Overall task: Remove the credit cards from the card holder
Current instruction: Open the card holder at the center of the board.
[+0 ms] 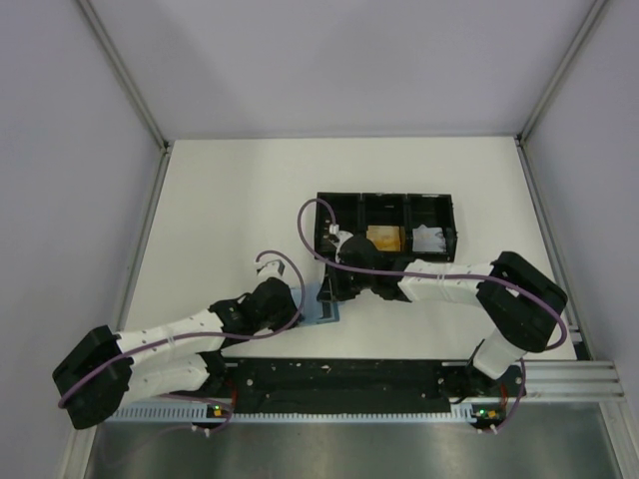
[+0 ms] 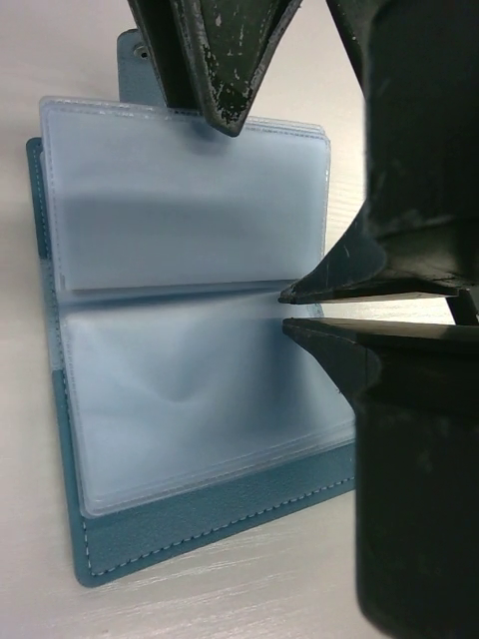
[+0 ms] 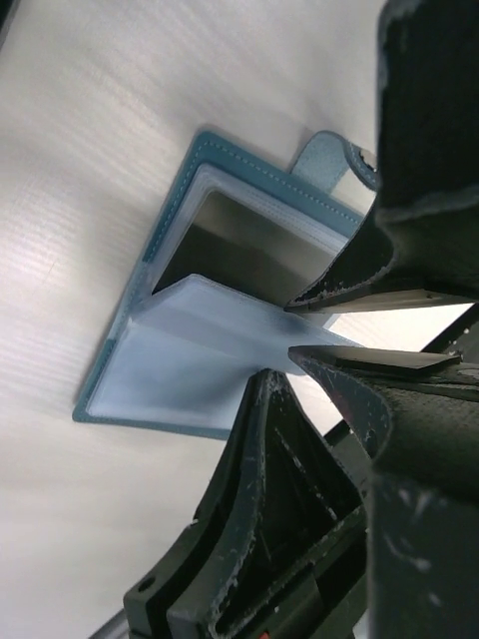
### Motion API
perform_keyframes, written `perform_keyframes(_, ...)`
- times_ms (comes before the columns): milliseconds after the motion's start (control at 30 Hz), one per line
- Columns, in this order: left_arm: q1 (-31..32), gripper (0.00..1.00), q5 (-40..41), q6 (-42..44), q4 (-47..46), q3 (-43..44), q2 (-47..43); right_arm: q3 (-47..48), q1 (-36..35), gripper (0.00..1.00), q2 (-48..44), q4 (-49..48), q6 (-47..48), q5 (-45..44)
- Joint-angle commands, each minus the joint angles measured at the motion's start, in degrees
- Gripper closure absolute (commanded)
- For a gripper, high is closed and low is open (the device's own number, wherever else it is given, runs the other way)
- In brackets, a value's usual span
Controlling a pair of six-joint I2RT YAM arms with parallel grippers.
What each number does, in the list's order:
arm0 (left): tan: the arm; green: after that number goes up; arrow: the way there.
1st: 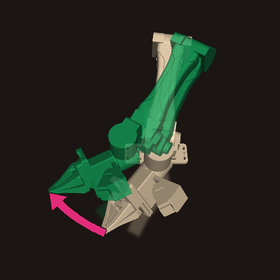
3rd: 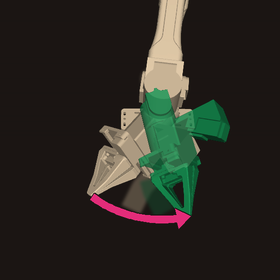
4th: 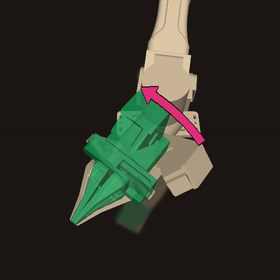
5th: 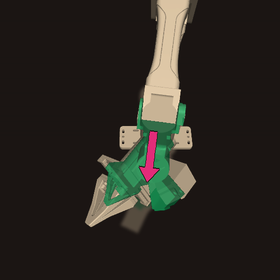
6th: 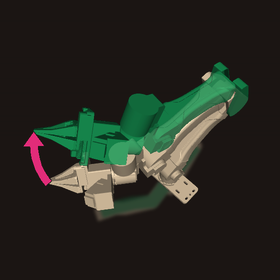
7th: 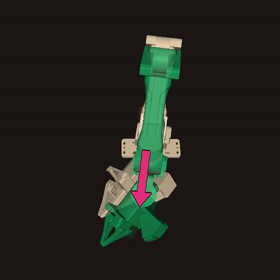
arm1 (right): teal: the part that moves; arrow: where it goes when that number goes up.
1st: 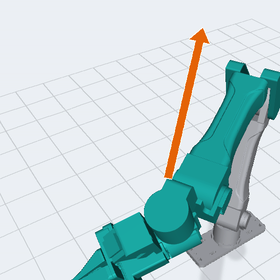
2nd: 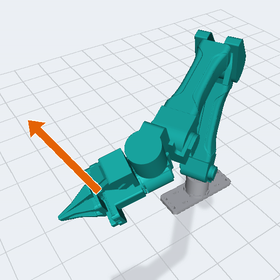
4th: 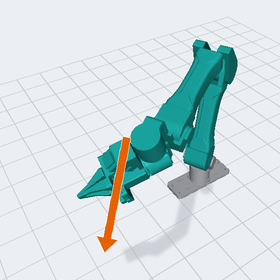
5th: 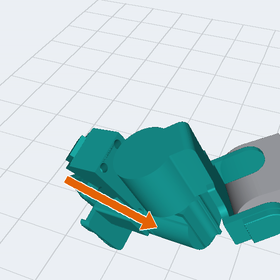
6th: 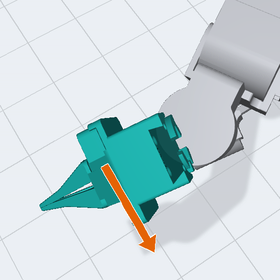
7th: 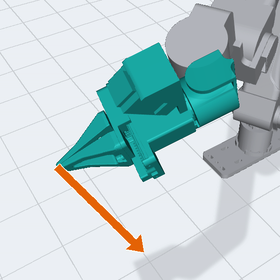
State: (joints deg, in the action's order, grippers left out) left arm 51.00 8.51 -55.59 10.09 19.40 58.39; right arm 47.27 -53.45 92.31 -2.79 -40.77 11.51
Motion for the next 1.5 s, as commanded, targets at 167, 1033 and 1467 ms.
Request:
perform_keyframes(167,0.1,0.85,0.0,-0.2,-2.2,0.6,-0.5,0.4,-0.1,0.88,-0.9,-7.8,-2.0,5.2)
perform_keyframes(1033,0.1,0.40,7.9,-7.4,4.0,-7.6,-25.4,8.4,-3.0,0.82,6.2,-6.0,0.7,6.9)
perform_keyframes(1467,0.1,0.39,5.0,-6.8,-3.4,-13.2,-35.9,8.8,-3.2,0.82,7.1,-5.6,0.3,6.2)
